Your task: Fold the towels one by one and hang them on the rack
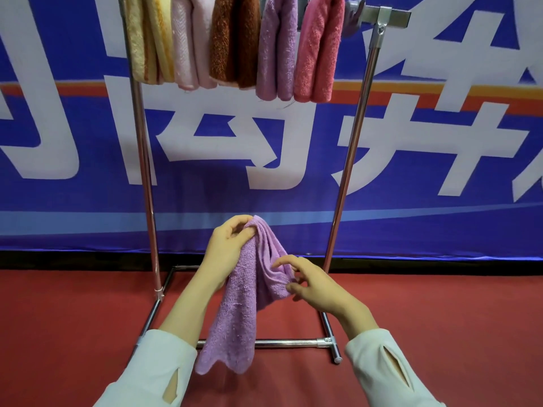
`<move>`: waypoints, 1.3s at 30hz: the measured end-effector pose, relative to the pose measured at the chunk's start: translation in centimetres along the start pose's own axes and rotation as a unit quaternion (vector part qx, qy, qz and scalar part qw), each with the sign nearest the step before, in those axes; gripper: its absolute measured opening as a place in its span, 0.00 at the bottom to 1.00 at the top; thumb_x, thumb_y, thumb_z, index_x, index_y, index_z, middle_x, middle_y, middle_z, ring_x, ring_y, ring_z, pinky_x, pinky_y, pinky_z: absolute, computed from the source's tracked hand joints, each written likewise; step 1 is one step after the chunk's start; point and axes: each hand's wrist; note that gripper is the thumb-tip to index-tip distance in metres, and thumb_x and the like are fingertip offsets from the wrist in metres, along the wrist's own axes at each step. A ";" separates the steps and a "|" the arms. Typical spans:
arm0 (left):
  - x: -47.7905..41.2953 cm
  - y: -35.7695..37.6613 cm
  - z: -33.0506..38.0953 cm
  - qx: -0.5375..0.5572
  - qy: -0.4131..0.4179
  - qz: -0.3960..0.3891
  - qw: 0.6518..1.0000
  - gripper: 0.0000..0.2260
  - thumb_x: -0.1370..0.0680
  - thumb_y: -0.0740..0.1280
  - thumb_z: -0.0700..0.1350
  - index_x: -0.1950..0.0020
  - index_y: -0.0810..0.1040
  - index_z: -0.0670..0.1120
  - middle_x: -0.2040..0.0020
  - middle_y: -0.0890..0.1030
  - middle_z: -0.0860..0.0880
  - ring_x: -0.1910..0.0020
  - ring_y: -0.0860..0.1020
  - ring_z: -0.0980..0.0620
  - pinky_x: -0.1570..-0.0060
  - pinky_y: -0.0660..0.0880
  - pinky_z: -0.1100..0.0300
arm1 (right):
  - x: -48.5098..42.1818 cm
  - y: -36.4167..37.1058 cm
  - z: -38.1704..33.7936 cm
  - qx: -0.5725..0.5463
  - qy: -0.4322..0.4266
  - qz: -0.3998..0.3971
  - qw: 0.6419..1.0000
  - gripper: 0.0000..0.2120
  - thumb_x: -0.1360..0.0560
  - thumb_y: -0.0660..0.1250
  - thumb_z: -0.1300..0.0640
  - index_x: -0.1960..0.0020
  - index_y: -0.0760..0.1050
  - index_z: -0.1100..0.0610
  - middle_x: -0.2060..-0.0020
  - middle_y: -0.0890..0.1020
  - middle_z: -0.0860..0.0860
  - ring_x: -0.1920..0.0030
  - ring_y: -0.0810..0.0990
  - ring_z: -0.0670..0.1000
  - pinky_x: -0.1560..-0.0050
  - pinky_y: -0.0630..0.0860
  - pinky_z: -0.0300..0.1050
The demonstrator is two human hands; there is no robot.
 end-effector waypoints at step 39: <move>0.6 1.6 -0.2 -0.097 0.022 -0.071 0.993 0.06 0.23 0.66 0.38 0.50 0.80 0.48 0.54 0.82 0.51 0.55 0.78 0.58 0.51 0.72 0.70 | -0.6 1.0 -0.5 0.103 0.178 0.054 0.977 0.09 0.34 0.66 0.63 0.72 0.75 0.55 0.74 0.78 0.52 0.69 0.76 0.49 0.61 0.78 0.44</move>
Point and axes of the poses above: each hand's wrist, its own x-axis away from the middle knuckle, its own y-axis out of the palm, z = x × y
